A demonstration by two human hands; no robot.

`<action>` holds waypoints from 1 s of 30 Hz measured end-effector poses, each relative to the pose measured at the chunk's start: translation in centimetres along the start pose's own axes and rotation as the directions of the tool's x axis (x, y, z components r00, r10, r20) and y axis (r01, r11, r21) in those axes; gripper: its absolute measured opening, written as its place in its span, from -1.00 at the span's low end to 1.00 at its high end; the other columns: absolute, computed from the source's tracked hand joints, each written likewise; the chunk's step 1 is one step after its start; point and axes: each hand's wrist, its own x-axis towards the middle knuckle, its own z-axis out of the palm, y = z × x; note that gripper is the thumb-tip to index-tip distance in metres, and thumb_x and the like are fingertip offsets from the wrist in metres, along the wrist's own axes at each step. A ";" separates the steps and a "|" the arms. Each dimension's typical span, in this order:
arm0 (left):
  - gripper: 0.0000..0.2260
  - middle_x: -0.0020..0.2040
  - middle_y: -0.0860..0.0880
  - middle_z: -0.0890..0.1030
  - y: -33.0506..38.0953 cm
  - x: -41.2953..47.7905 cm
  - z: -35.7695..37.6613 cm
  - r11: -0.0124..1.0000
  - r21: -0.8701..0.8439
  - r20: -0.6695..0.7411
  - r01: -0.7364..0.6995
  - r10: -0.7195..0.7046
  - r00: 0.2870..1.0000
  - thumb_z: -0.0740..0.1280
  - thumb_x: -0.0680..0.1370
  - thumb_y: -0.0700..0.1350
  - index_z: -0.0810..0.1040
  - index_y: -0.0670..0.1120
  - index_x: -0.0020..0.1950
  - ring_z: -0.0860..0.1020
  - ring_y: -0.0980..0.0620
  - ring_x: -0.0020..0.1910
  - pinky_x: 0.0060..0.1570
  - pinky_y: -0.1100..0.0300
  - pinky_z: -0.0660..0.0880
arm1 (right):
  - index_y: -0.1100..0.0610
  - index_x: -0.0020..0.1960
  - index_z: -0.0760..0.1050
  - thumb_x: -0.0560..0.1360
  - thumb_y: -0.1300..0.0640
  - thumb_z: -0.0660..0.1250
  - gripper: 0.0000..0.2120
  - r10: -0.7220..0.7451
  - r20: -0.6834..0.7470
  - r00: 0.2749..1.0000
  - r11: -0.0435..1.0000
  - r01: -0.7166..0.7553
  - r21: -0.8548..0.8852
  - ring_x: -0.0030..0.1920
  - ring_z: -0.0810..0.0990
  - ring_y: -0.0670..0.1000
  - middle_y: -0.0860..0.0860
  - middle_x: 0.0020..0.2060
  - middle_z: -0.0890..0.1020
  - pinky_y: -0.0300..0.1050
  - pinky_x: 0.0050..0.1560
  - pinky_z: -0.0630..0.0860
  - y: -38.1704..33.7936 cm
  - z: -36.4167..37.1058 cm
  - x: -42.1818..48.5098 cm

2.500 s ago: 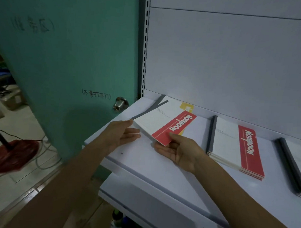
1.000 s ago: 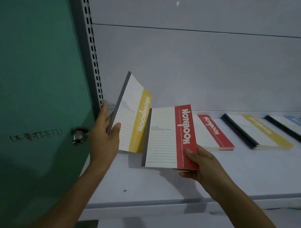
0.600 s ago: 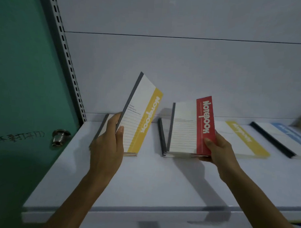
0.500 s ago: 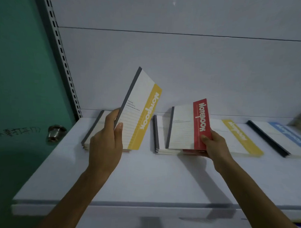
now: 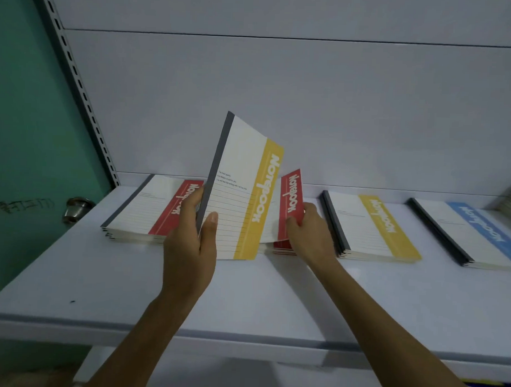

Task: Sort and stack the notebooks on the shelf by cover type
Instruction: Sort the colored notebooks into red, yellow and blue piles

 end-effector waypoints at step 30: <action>-0.51 0.27 0.16 0.48 4.6 -0.1 19.5 0.959 -0.109 0.603 0.262 -0.146 0.784 0.36 0.53 0.00 0.27 0.00 0.41 0.47 0.15 0.22 0.16 0.22 0.47 | 0.03 0.29 0.45 0.53 0.23 0.23 -0.66 0.013 -0.432 0.902 0.975 0.084 0.204 -0.05 0.52 -0.27 -0.27 -0.02 0.54 -0.31 -0.01 0.46 10.8 -13.5 1.8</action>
